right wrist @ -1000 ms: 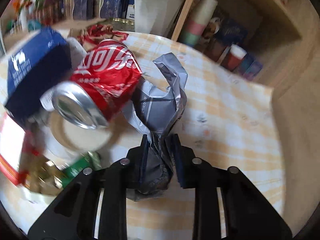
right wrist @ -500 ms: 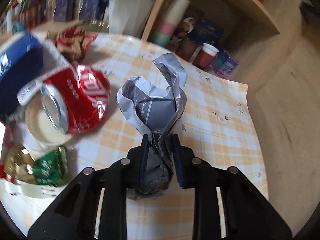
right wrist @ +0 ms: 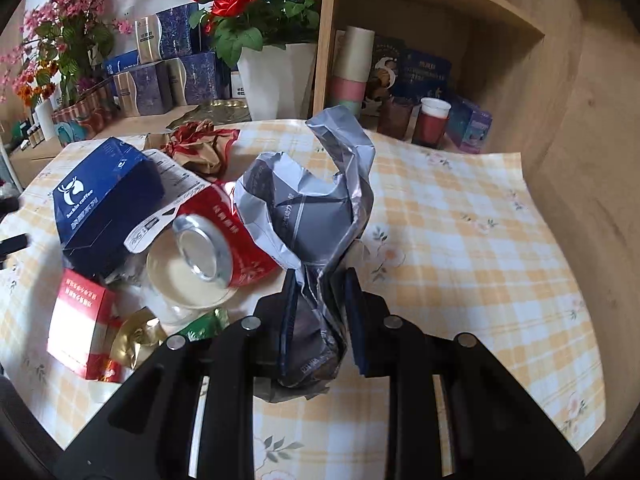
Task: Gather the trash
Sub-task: 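Grasp the blue coffee bag with the left gripper while the right holds the foil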
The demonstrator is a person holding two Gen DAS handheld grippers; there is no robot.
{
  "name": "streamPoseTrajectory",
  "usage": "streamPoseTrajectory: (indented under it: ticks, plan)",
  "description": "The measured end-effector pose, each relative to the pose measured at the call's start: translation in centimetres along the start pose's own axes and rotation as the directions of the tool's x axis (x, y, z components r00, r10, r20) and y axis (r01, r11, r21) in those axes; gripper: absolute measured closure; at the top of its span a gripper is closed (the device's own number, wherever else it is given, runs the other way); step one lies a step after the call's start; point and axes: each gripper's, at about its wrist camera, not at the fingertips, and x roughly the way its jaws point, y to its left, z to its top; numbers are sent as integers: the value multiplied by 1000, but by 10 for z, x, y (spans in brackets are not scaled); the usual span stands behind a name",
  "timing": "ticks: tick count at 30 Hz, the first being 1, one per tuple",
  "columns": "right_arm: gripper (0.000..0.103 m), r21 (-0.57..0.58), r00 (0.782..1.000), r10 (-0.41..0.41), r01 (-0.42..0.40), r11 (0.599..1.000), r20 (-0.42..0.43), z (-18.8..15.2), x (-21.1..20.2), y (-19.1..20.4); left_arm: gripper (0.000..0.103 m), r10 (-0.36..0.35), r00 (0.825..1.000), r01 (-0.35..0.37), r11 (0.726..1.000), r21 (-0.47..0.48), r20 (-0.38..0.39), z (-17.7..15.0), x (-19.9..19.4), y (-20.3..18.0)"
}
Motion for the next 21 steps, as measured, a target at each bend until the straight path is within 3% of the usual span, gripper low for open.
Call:
streamPoseTrajectory:
  ticks: [2, 6, 10, 14, 21]
  plan:
    - [77, 4, 1000, 5, -5, 1000, -6, -4, 0, -1, 38, -22, 1000, 22, 998, -56, -2, 8, 16, 7]
    - [77, 11, 1000, 9, -9, 1000, -9, -9, 0, -8, 42, 4, 1000, -6, 996, -90, -13, 22, 45, 17]
    - [77, 21, 1000, 11, -10, 1000, -20, -14, 1, -14, 42, -72, 997, 69, 990, -124, -17, 28, 60, 23]
    - [77, 27, 999, 15, -14, 1000, -28, -18, 2, -18, 44, -96, 995, 93, 987, -128, -20, 28, 71, 21]
    - [77, 14, 999, 23, -22, 1000, -36, -28, 3, -13, 69, -131, 991, 131, 990, -46, -10, 26, 70, 1]
